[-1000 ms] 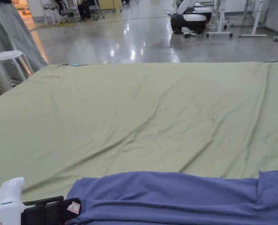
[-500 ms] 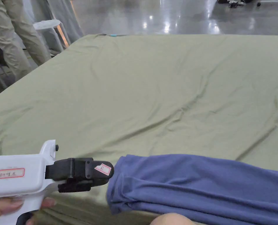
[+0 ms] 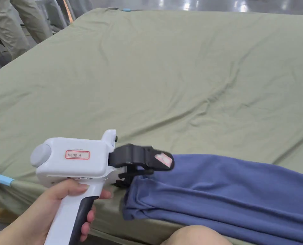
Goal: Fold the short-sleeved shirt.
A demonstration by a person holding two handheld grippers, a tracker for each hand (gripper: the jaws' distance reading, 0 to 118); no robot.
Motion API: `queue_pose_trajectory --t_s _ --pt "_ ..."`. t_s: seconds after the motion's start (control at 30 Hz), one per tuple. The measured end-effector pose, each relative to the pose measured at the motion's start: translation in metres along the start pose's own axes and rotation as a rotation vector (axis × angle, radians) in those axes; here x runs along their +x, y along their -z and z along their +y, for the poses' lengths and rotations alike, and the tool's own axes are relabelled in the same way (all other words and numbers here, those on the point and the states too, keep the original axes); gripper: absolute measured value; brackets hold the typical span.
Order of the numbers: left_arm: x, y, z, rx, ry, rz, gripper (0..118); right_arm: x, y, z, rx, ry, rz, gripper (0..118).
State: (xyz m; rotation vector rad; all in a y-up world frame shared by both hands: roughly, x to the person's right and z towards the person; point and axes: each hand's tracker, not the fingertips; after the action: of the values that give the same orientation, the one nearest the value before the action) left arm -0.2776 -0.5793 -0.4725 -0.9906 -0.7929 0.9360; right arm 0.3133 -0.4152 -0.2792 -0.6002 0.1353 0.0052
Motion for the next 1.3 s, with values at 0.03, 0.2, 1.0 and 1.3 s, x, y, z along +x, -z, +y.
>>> queue_pose_trajectory --t_s 0.03,0.2,1.0,1.3 --pt "0.003 0.007 -0.002 -0.02 0.034 0.069 42 0.0 0.0 0.001 -0.001 -0.001 0.005 3" --pt "-0.024 -0.008 0.024 -0.01 -0.048 0.125 8 0.007 -0.007 0.001 0.017 0.007 0.019 3" --pt "0.169 0.006 0.046 -0.111 0.099 0.744 8 0.018 -0.069 -0.014 0.151 -0.073 0.091 3" --pt "0.167 0.142 0.012 -0.299 0.216 0.706 11 0.032 -0.093 -0.042 0.129 -0.096 0.027 3"
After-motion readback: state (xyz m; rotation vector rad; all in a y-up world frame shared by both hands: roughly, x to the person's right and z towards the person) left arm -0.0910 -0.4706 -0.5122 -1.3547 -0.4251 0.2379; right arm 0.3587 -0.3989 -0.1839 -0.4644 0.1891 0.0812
